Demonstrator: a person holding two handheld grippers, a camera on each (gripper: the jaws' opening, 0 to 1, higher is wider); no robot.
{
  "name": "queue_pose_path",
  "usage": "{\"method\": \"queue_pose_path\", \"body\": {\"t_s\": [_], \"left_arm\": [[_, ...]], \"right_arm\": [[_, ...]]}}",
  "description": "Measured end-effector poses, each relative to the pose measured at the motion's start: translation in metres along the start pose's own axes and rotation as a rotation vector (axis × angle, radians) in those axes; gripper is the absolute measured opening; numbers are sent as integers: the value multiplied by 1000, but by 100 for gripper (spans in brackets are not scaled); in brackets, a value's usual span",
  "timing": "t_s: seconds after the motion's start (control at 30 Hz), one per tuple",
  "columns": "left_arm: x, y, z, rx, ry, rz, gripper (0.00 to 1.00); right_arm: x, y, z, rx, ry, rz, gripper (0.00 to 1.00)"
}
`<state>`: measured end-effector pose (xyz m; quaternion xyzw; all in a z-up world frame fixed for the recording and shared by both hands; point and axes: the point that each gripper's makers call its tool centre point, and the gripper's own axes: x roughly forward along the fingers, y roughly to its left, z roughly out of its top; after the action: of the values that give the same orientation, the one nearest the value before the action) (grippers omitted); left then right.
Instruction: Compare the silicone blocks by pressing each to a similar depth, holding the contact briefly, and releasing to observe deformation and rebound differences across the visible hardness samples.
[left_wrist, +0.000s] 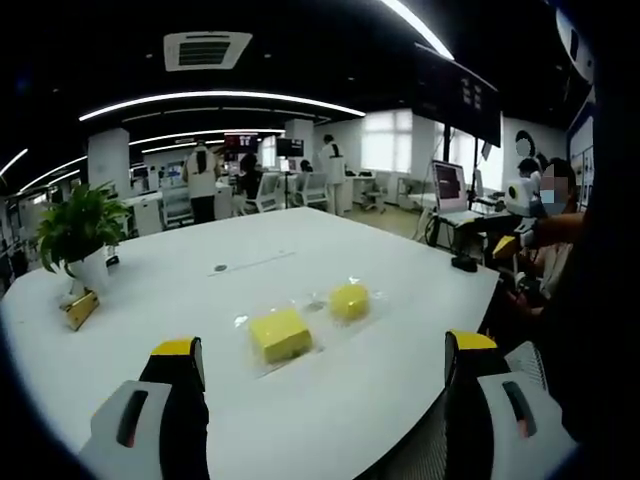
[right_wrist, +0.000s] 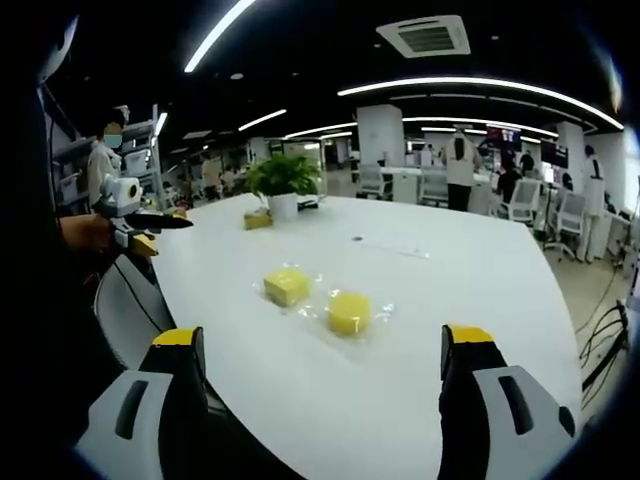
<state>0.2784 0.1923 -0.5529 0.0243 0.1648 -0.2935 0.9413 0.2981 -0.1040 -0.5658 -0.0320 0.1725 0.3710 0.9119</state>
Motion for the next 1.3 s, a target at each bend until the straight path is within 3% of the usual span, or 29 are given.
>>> {"method": "queue_pose_path", "body": {"t_s": [0.97,1.3], "left_arm": [[2,-4,-5,-22,19,-15,99],[5,-7,-1,-19,19,-32,99]], "right_arm": [[1,4,-4,-18,28,14,88],[3,2,3,22,-11,9,96]]}}
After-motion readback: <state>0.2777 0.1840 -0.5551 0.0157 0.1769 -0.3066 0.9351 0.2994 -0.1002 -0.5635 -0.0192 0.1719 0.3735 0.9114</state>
